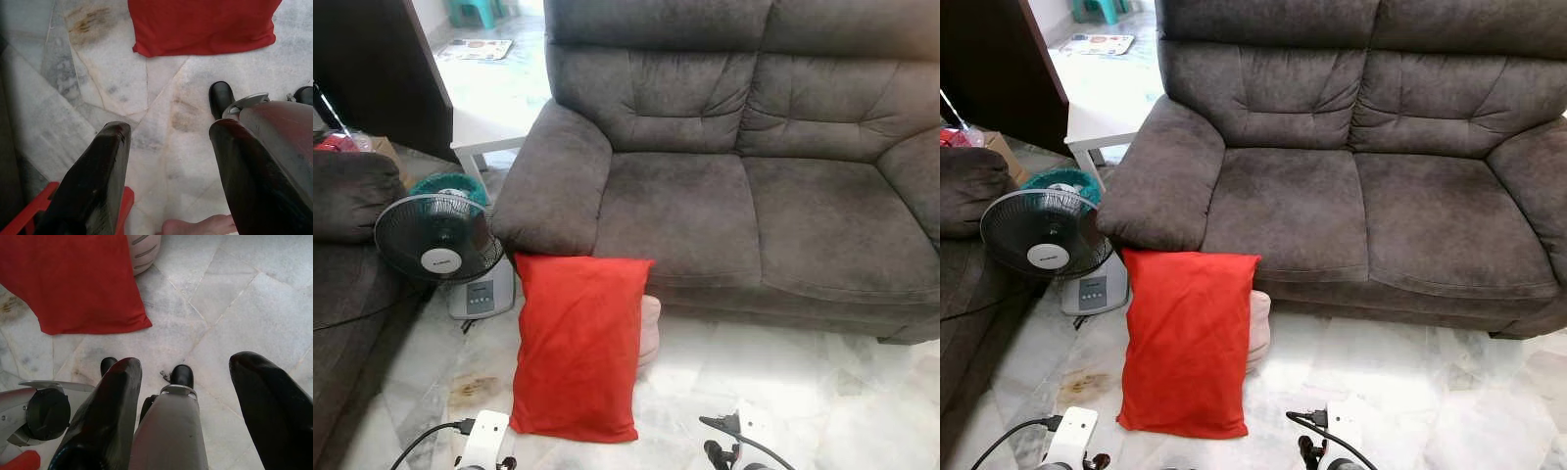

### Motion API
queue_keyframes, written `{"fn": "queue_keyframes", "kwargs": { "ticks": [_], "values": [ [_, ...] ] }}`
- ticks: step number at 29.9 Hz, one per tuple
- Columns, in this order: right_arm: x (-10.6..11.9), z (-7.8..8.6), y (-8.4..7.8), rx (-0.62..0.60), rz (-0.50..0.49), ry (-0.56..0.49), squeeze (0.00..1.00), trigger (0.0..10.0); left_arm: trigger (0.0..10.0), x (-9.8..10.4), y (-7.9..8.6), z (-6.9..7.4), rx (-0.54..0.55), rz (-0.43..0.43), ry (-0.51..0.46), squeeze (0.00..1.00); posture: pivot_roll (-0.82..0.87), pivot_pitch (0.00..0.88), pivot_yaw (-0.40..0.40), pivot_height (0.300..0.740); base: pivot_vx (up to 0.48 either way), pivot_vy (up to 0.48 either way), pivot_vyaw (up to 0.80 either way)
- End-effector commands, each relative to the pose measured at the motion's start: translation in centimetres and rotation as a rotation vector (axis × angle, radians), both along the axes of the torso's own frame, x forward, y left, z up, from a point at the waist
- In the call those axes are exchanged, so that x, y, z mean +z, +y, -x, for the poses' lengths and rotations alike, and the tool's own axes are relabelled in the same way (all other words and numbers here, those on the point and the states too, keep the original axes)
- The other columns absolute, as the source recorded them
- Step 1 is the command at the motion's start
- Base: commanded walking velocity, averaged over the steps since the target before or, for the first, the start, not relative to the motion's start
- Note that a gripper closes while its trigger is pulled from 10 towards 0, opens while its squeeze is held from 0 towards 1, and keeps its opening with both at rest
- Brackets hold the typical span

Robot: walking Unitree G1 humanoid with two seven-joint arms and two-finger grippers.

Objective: Move the pillow to the sofa from floor

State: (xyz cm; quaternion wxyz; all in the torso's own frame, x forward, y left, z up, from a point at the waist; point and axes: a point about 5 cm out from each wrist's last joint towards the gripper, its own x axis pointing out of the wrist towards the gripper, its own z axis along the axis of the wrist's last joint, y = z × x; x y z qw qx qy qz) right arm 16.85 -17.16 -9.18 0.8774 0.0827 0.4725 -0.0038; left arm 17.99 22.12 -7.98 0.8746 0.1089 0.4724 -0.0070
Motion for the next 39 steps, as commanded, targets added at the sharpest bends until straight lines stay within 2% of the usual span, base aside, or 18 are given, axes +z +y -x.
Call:
{"fn": "queue_keyframes", "kwargs": {
  "ticks": [1,10,22,39],
  "values": [
    [-0.16,0.35,-0.02,-0.005,-0.003,0.017,0.0,10.0,10.0,-0.28,0.16,0.59,0.012,0.0,0.032,0.0,0.11,0.071,-0.005,0.74,0.0,0.0,0.0],
    [-0.16,0.33,0.01,-0.002,-0.004,0.017,0.0,10.0,10.0,-0.28,0.19,0.59,0.013,-0.001,0.033,0.0,0.11,0.072,-0.005,0.74,0.0,0.16,0.0],
    [-0.16,0.34,0.02,0.001,-0.004,0.017,0.0,10.0,10.0,-0.28,0.2,0.6,0.009,-0.003,0.034,0.0,0.11,0.071,-0.005,0.74,0.0,0.325,0.0],
    [-0.13,0.24,0.07,-0.006,-0.001,0.015,0.0,10.0,10.0,-0.2,0.27,0.46,0.004,-0.007,0.03,0.0,0.12,0.075,-0.003,0.74,0.0,0.0,0.0]
  ]
}}
